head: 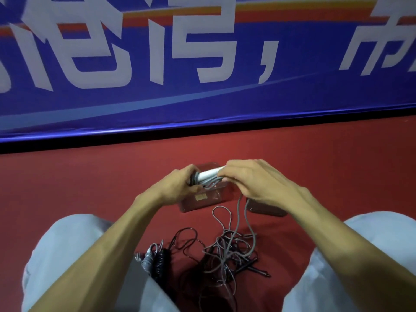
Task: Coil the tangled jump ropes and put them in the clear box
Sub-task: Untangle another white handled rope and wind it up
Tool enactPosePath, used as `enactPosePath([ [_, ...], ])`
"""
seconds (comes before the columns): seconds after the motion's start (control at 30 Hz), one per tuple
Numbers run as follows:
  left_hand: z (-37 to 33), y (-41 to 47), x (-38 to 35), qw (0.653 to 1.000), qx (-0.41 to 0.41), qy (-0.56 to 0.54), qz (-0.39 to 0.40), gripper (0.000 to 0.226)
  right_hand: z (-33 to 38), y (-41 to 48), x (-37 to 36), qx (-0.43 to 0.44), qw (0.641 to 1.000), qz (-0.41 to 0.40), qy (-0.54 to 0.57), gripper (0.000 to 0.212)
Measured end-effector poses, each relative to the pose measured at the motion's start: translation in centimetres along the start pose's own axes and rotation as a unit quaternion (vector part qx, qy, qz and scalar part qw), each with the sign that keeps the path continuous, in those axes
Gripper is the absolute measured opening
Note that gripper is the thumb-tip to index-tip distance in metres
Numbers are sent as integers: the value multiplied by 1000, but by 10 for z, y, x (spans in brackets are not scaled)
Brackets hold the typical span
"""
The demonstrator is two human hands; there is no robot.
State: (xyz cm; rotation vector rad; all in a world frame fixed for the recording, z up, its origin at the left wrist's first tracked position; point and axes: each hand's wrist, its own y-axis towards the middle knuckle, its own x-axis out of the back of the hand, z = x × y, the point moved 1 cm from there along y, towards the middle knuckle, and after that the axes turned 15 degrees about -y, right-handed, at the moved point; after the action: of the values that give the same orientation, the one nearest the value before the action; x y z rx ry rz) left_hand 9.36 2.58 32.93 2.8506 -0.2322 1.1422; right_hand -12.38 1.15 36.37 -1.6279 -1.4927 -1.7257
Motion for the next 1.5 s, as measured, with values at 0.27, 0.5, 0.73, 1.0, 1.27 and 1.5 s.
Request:
enactPosePath([
  [0.27,-20,-13,-15,992,-92,3,86,18,-13,2,4,-168,978,-113,53,23],
  [0.5,-33,-20,-13,990,-124,-48,35,20,-19,6,1,-375,910,-63,166,33],
  [0.73,-47,-22,-2,935,-101,-333,65,8,-24,8,2,-437,685,-44,582,19],
  [1.0,-50,-18,11,818,-37,-573,-30,53,-10,12,8,-311,707,104,626,17],
  [1.27,-38,-9,14,832,14,-534,-149,9,-4,2,-3,-215,846,346,345,19],
  [1.5,-8,4,11,955,19,-229,-187,20,-4,7,4,-130,975,167,67,12],
])
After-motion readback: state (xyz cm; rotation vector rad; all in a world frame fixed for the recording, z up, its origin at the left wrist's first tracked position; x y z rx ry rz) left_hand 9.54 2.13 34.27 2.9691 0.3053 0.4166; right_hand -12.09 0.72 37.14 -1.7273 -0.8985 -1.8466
